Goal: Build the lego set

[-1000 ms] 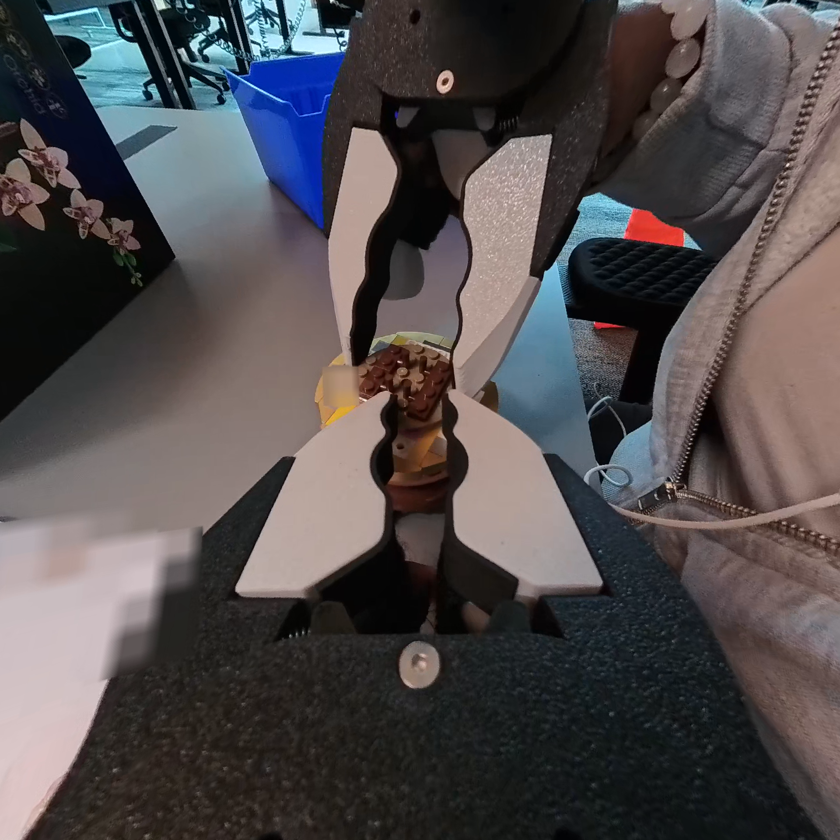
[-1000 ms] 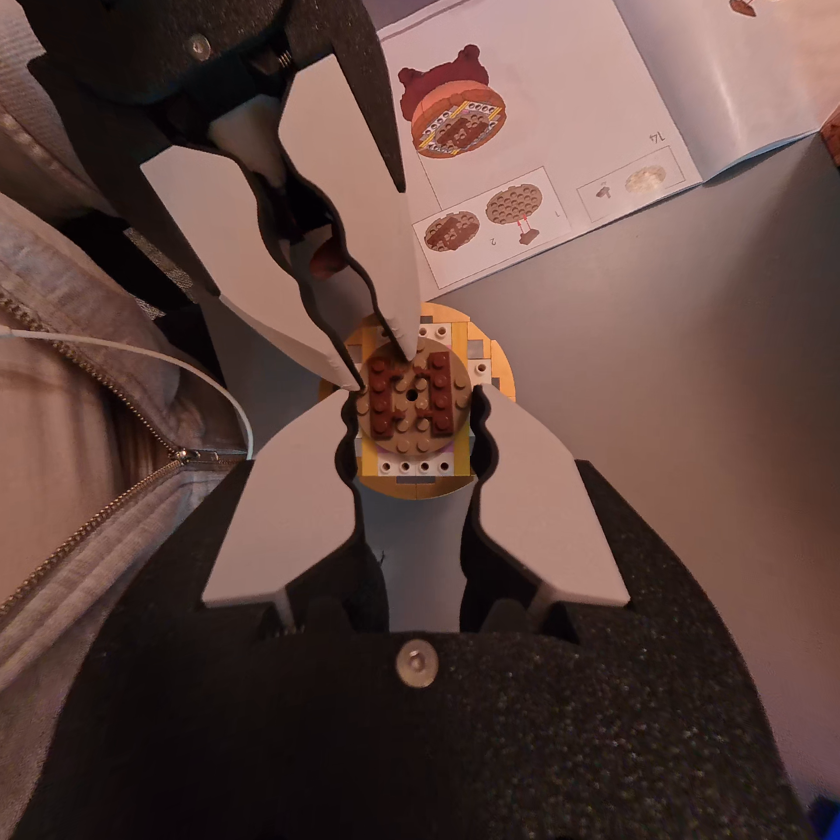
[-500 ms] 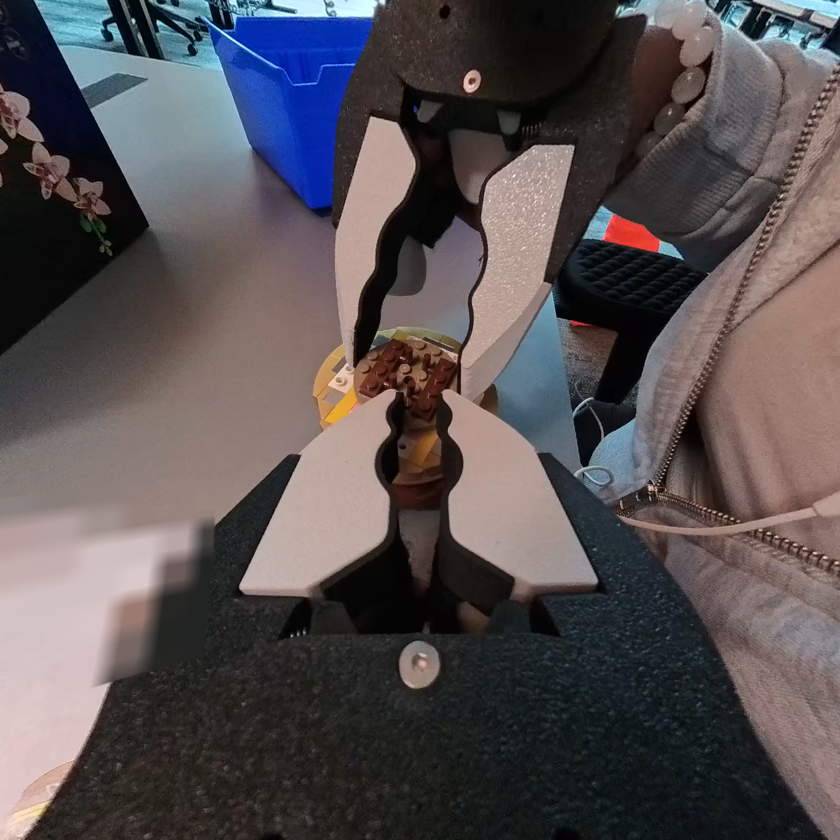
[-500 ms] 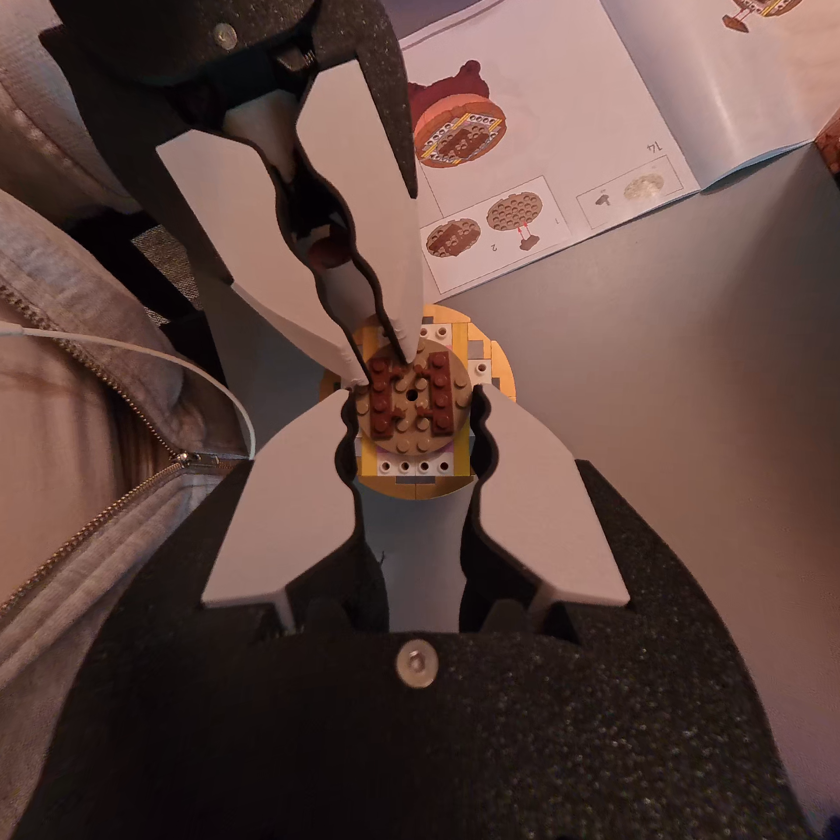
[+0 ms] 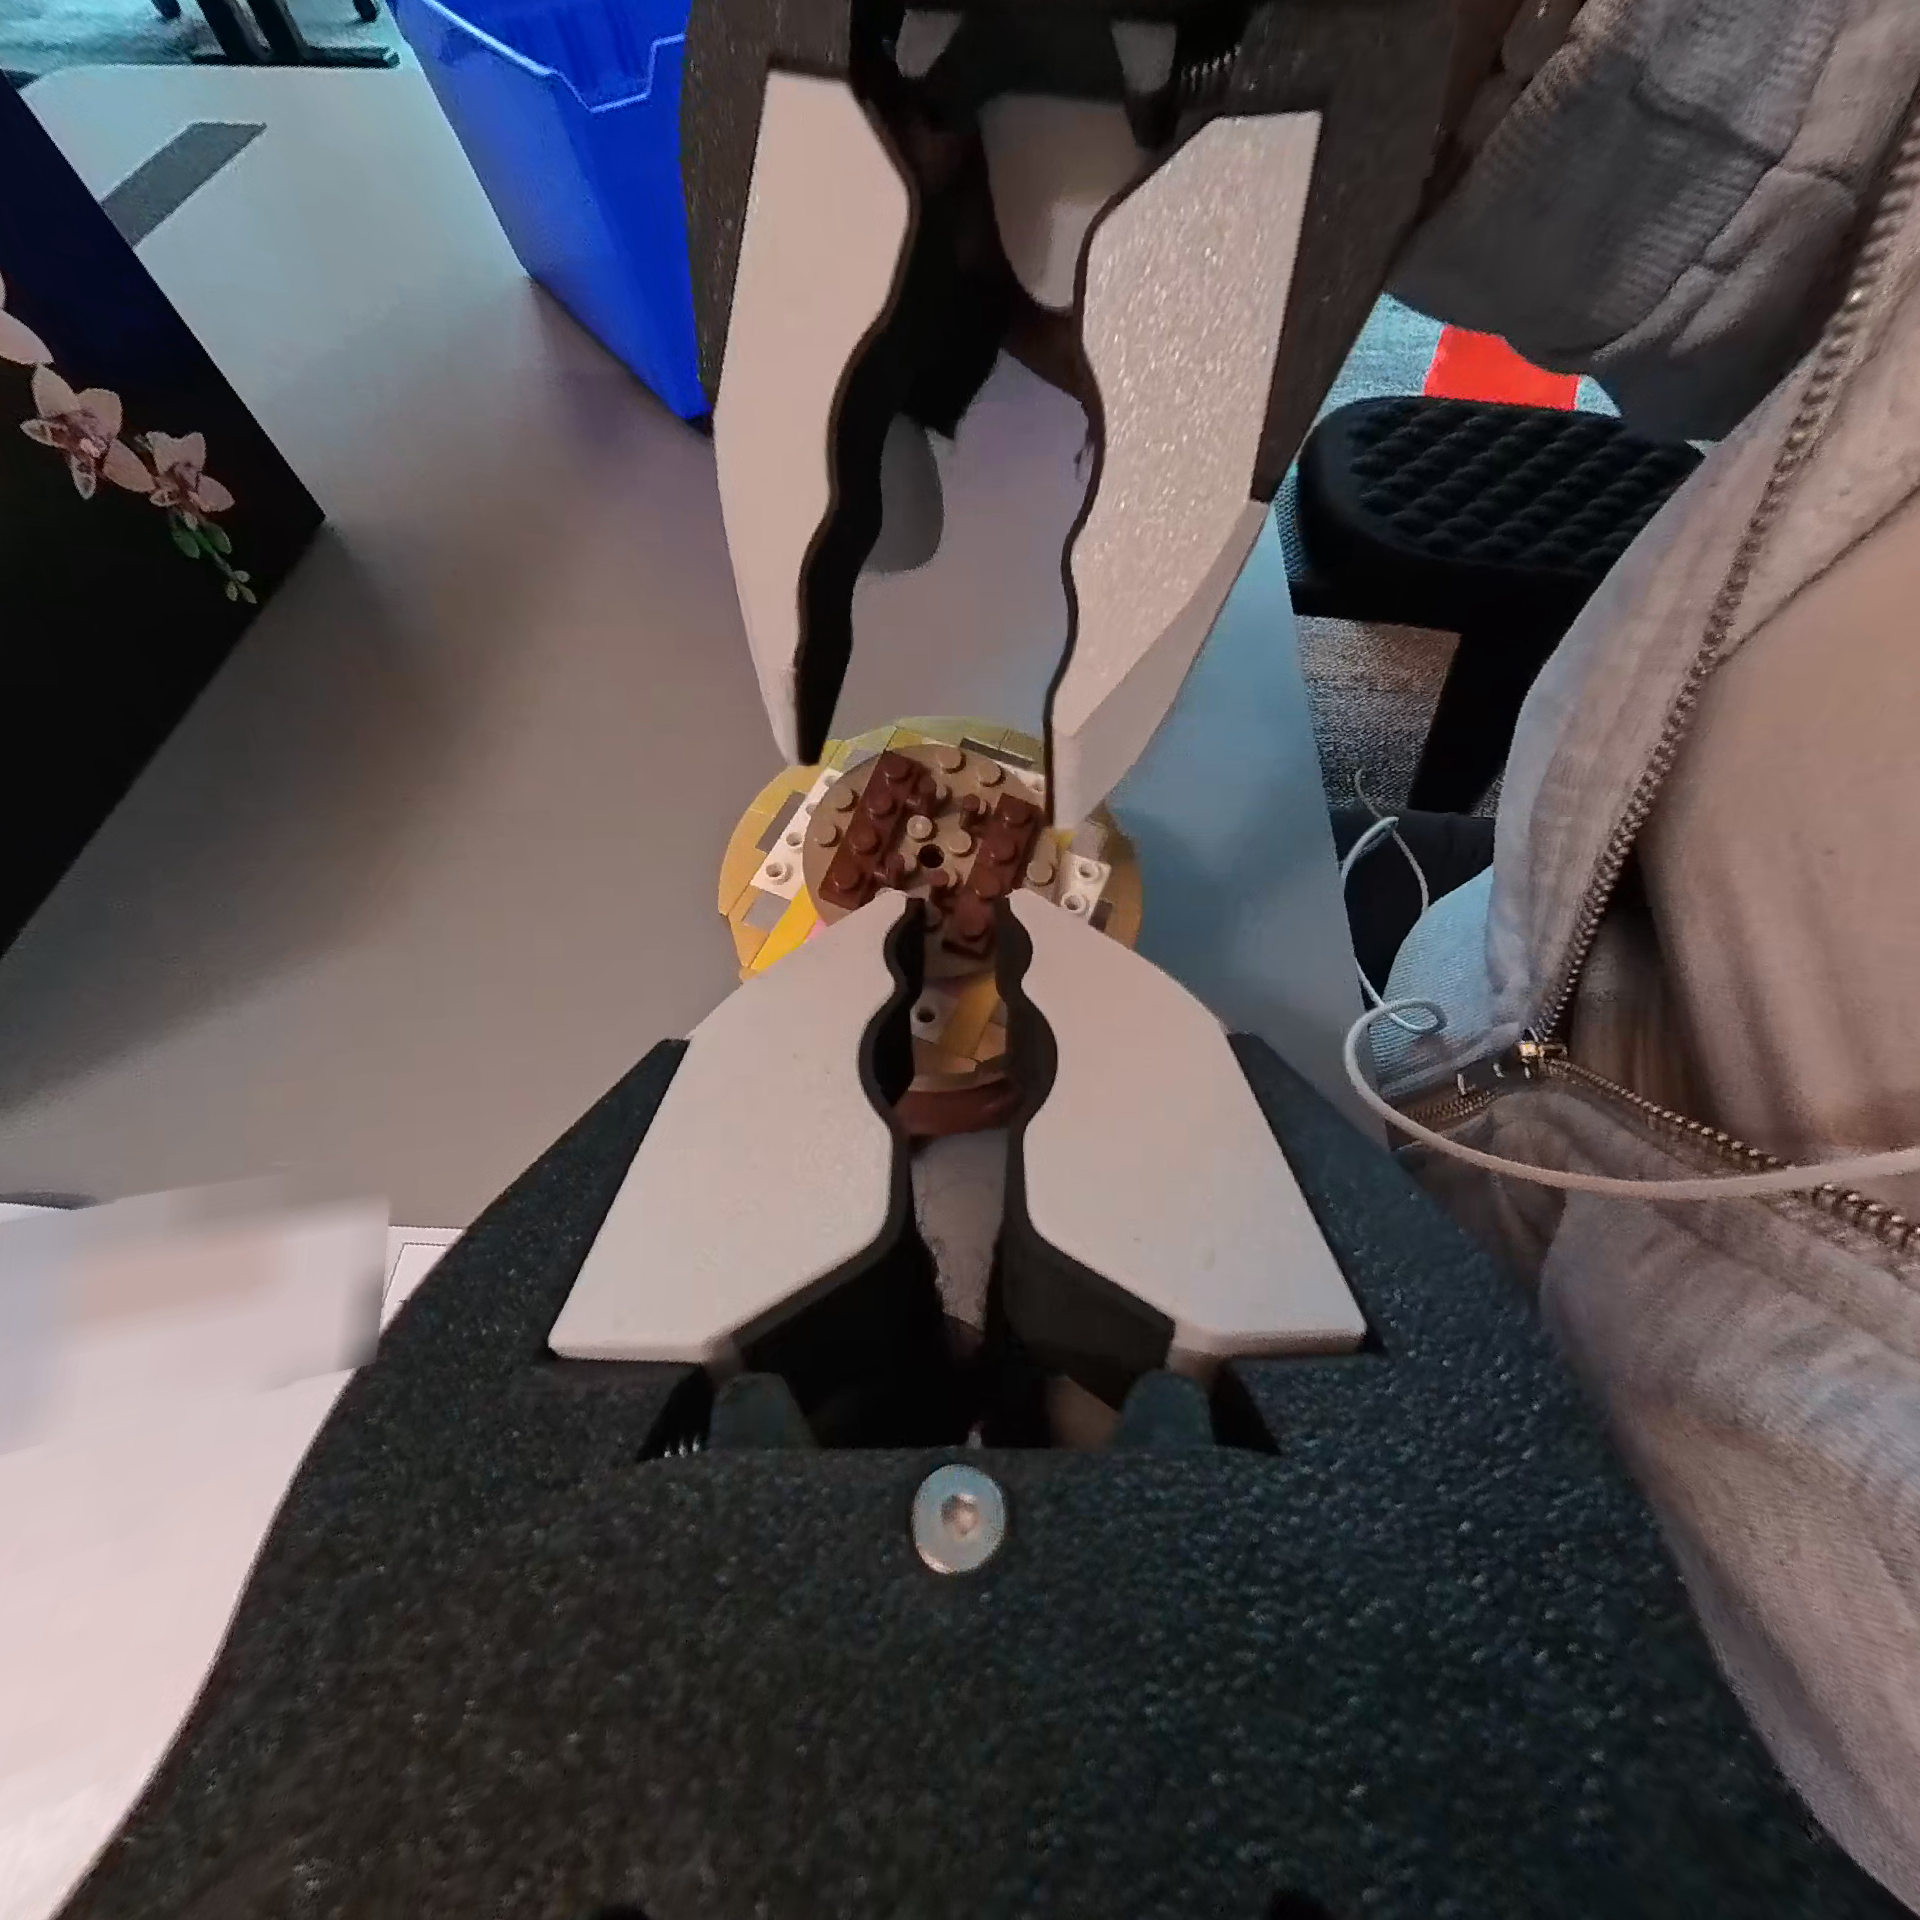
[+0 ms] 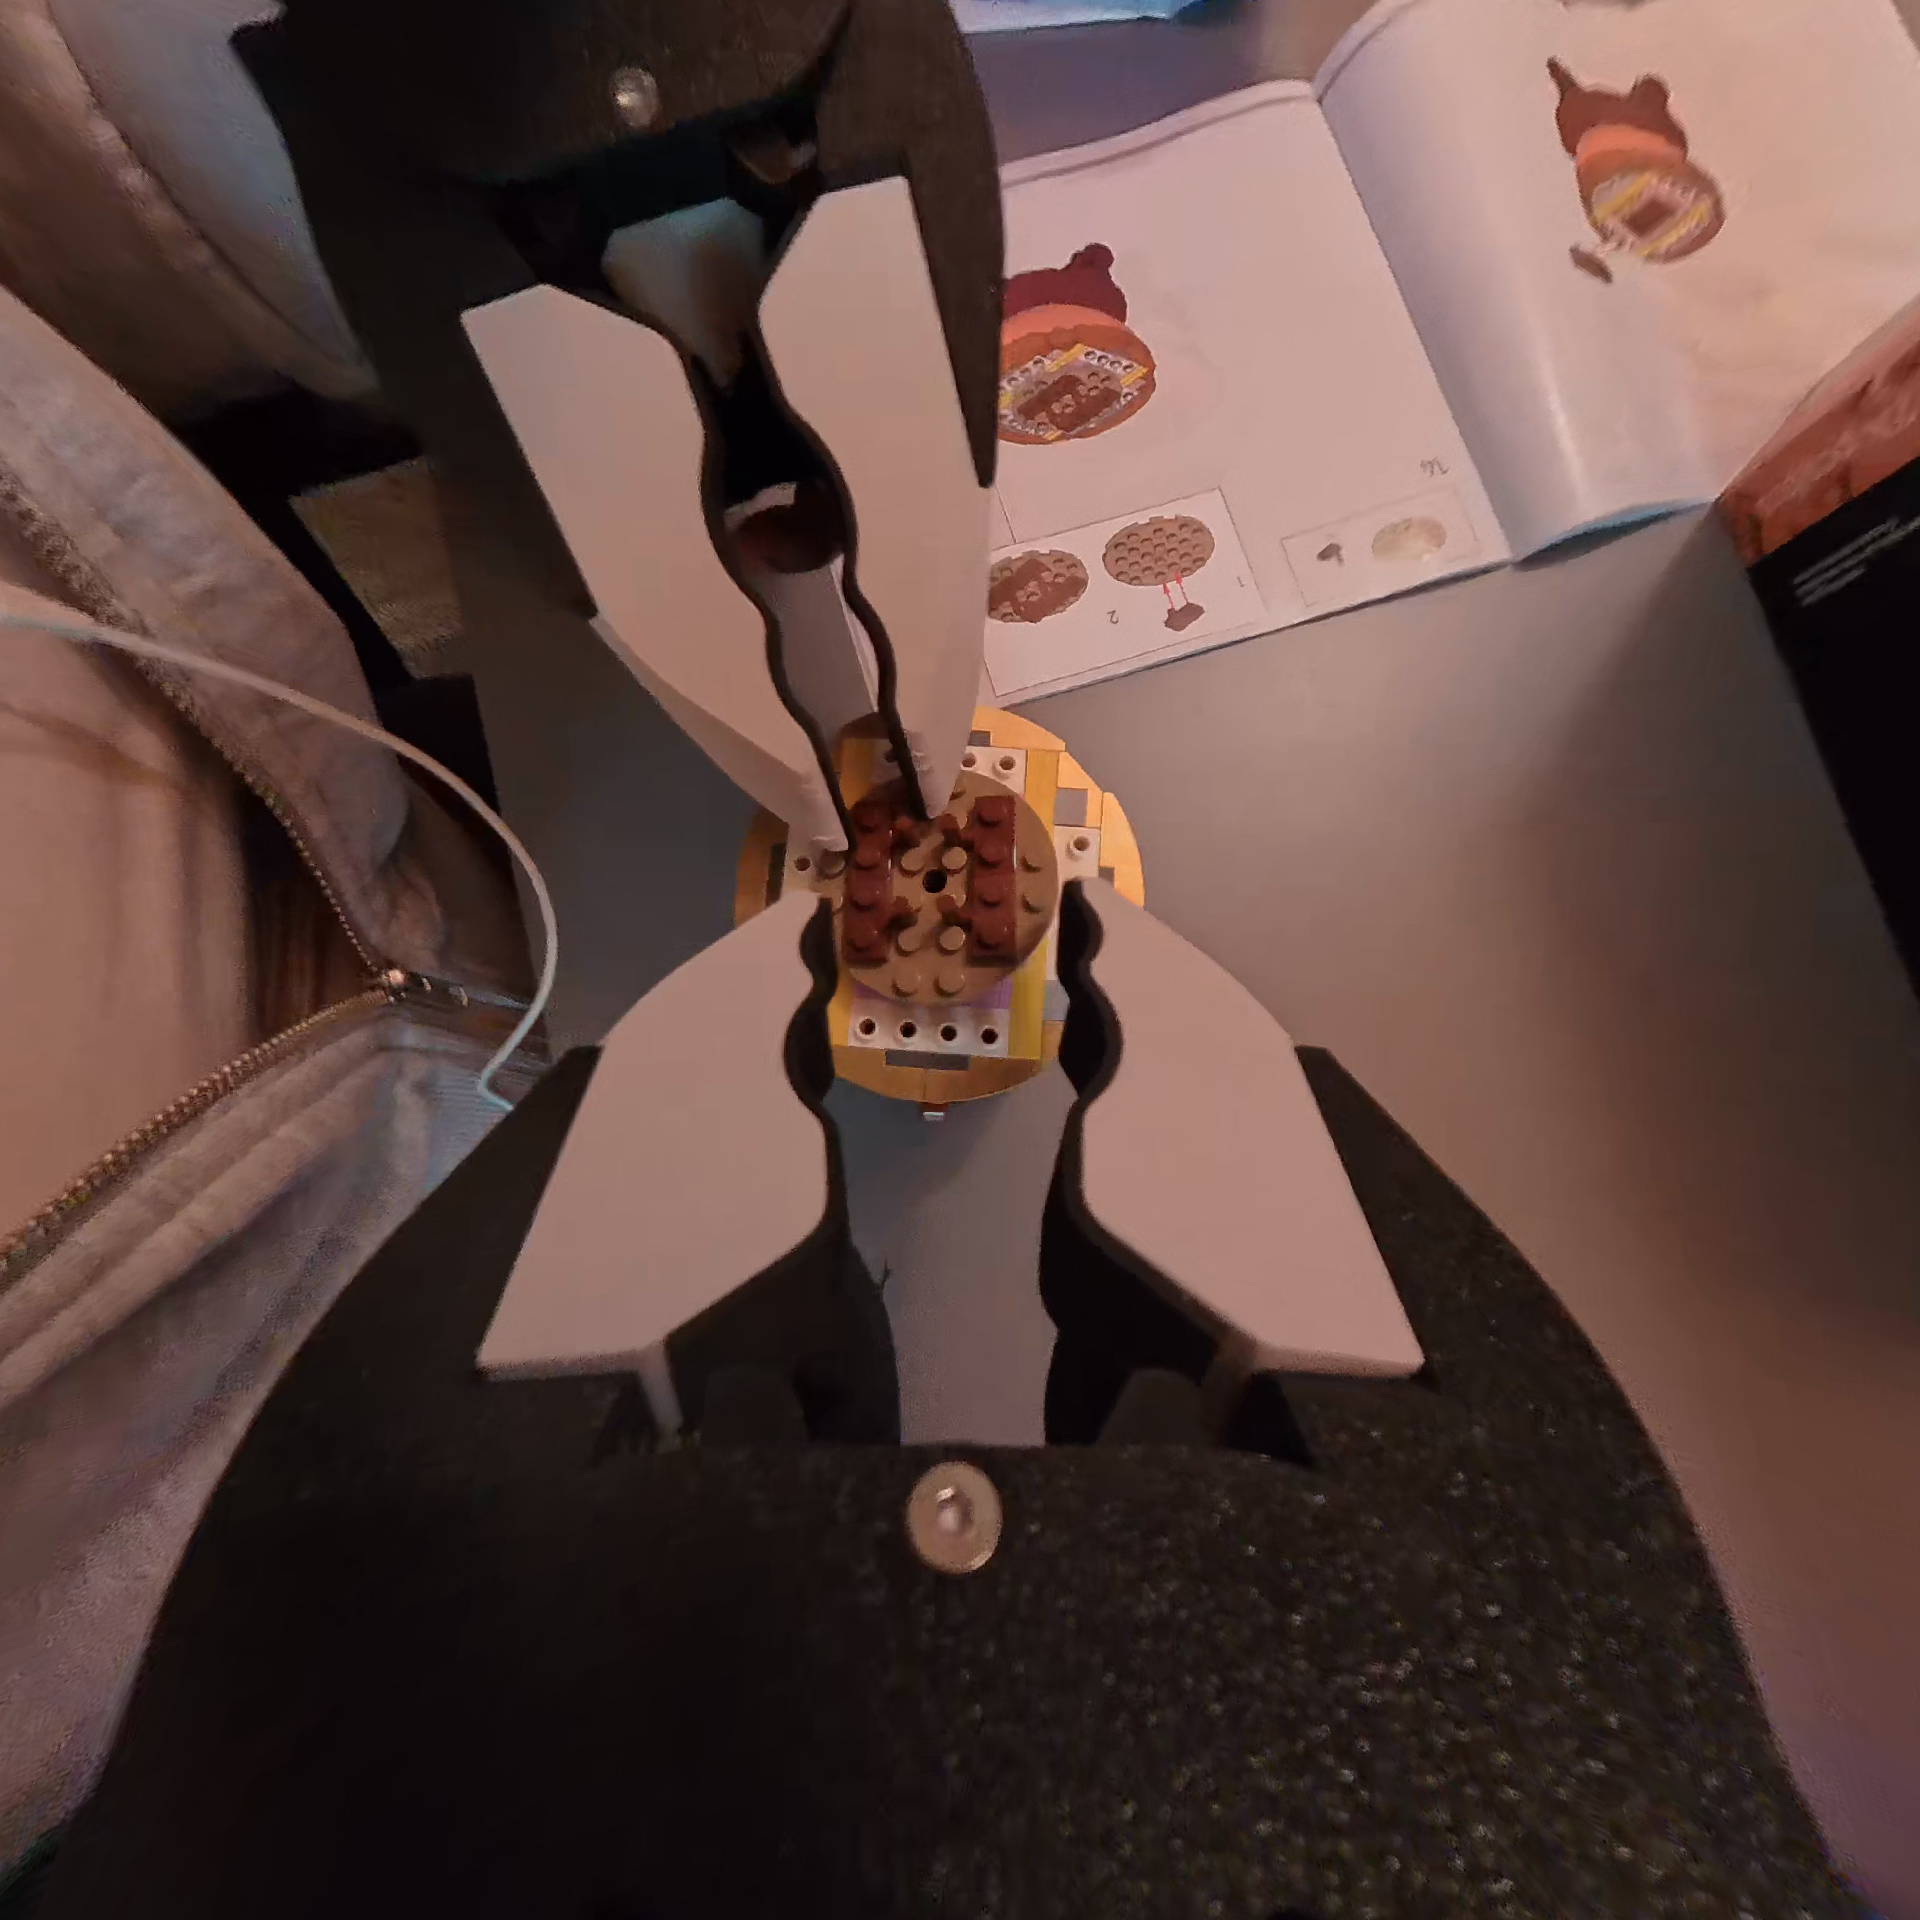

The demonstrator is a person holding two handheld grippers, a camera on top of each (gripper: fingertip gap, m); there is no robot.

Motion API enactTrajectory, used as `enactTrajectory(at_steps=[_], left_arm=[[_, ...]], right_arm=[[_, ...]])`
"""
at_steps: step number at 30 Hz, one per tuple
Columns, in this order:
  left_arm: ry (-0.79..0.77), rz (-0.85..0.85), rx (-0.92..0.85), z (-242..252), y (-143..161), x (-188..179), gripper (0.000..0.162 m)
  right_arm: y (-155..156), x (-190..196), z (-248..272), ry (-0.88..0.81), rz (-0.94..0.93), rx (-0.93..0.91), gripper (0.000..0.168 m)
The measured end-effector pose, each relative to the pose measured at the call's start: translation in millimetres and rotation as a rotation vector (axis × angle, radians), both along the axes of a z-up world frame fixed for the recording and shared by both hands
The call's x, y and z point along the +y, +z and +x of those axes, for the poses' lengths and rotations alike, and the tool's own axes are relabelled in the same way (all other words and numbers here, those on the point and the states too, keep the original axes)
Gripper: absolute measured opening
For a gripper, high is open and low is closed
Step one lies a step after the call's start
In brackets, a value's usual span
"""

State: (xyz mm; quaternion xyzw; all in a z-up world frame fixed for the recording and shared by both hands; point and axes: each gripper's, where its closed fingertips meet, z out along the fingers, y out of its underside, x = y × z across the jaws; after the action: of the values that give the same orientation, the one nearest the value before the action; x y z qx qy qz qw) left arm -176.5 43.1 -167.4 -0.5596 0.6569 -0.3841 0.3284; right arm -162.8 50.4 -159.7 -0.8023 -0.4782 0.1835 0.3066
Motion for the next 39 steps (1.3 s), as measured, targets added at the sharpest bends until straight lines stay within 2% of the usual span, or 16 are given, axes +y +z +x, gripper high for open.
enactTrajectory(at_steps=[2, 5, 9, 20, 30, 32, 36, 39], left_arm=[[-0.005, 0.001, 0.012, 0, 0, 0, 0.013], [-0.013, -0.002, 0.029, 0, 0, 0, 0.012], [-0.022, -0.016, 0.053, 0, 0, 0, 0.012], [-0.055, -0.067, 0.108, 0, 0, 0, 0.012], [-0.084, -0.113, 0.104, -2, 0, 0, 0.011], [-0.096, -0.127, 0.1, -3, 0, -2, 0.006], [-0.092, -0.085, 0.098, -3, 0, -2, 0.006], [-0.089, -0.131, 0.096, -3, 0, -2, 0.006]], right_arm=[[2, -1, 0, 0.041, 0.051, -0.042, 0.033], [-3, -3, -2, 0.071, 0.042, -0.091, 0.032], [-10, -4, 2, 0.043, -0.05, -0.101, 0.033], [-12, -5, 2, -0.007, -0.134, -0.213, 0.032], [-12, -6, 2, -0.039, -0.167, -0.293, 0.032], [-13, -5, 3, -0.042, -0.169, -0.28, 0.032], [-13, -5, 3, -0.047, -0.173, -0.271, 0.032], [-13, -6, 2, -0.04, -0.176, -0.285, 0.032]])
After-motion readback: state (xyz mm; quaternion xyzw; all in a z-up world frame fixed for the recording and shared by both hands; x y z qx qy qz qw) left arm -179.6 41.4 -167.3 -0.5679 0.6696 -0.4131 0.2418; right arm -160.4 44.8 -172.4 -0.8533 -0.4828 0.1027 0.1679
